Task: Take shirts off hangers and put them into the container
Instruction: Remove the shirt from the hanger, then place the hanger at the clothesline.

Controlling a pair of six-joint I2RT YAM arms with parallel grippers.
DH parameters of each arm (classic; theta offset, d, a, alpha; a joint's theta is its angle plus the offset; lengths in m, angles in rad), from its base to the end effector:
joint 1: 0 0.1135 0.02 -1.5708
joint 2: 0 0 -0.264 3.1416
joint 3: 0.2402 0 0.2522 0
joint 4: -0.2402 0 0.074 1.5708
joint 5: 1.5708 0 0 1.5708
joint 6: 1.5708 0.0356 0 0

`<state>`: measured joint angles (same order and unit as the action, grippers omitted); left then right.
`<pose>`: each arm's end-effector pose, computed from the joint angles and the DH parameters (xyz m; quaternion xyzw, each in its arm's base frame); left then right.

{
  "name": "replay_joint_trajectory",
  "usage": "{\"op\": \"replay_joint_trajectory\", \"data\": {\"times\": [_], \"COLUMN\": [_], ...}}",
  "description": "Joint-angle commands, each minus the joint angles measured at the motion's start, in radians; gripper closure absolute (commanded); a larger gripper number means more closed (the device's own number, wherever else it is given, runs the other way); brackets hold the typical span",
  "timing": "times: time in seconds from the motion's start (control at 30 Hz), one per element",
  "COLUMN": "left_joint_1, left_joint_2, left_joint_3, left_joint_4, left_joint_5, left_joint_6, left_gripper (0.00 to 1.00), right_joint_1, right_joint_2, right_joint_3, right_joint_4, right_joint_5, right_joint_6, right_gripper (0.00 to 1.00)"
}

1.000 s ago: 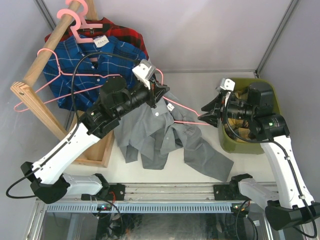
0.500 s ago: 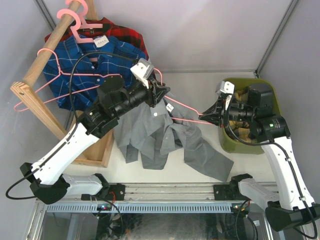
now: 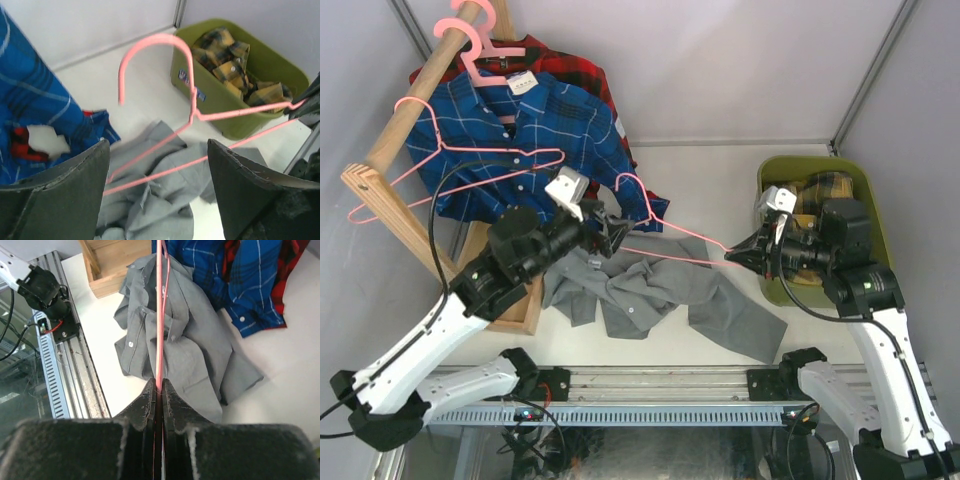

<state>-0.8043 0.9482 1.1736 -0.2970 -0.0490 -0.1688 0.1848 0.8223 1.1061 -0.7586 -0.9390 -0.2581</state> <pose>0.1404 -0.1434 0.4334 0.2128 0.7003 -0.3026 0.6105 0.1355 0.0546 0.3897 -0.3971 0.6908 0.3689 0.4784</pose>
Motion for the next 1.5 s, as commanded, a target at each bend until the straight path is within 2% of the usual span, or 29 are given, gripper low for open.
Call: {"op": "replay_joint_trajectory", "data": {"times": [0.0, 0.17, 0.4, 0.57, 0.67, 0.83, 1.0, 1.03, 1.07, 1.27, 1.47], "left_joint_1": [0.007, 0.006, 0.007, 0.007, 0.007, 0.006, 0.006, 0.005, 0.005, 0.005, 0.005], "left_joint_2": [-0.147, -0.270, -0.446, -0.534, -0.582, -0.668, -0.693, -0.697, -0.701, -0.738, -0.762], "left_joint_3": [-0.141, -0.217, -0.415, -0.539, -0.598, -0.693, -0.725, -0.731, -0.737, -0.765, -0.772], "left_joint_4": [0.063, 0.050, 0.001, -0.066, -0.087, -0.076, -0.095, -0.095, -0.094, -0.097, -0.111], "left_joint_5": [-0.012, -0.011, -0.233, -0.347, -0.400, -0.400, -0.388, -0.383, -0.378, -0.362, -0.364], "left_joint_6": [-0.053, -0.053, -0.149, -0.268, -0.339, -0.412, -0.437, -0.442, -0.447, -0.465, -0.470], "left_gripper": [0.15, 0.12, 0.12, 0.12, 0.13, 0.13, 0.13, 0.13, 0.13, 0.13, 0.13], "right_joint_1": [0.000, -0.001, 0.037, 0.130, 0.213, 0.346, 0.435, 0.452, 0.470, 0.551, 0.622], "right_joint_2": [-0.068, -0.104, -0.105, -0.072, -0.035, 0.059, 0.162, 0.189, 0.217, 0.383, 0.552], "right_joint_3": [-0.044, -0.094, -0.118, -0.119, -0.111, -0.079, -0.016, 0.002, 0.023, 0.158, 0.341], "right_joint_4": [0.071, 0.182, 0.407, 0.533, 0.599, 0.714, 0.803, 0.818, 0.831, 0.916, 0.924], "right_joint_5": [0.067, 0.078, 0.084, 0.106, 0.169, 0.286, 0.338, 0.344, 0.352, 0.400, 0.409], "right_joint_6": [0.064, 0.064, 0.064, 0.064, 0.064, 0.064, 0.064, 0.452, 0.502, 0.541, 0.550], "right_gripper": [1.00, 1.00, 1.00, 1.00, 1.00, 1.00, 1.00, 1.00, 1.00, 1.00, 1.00]}}
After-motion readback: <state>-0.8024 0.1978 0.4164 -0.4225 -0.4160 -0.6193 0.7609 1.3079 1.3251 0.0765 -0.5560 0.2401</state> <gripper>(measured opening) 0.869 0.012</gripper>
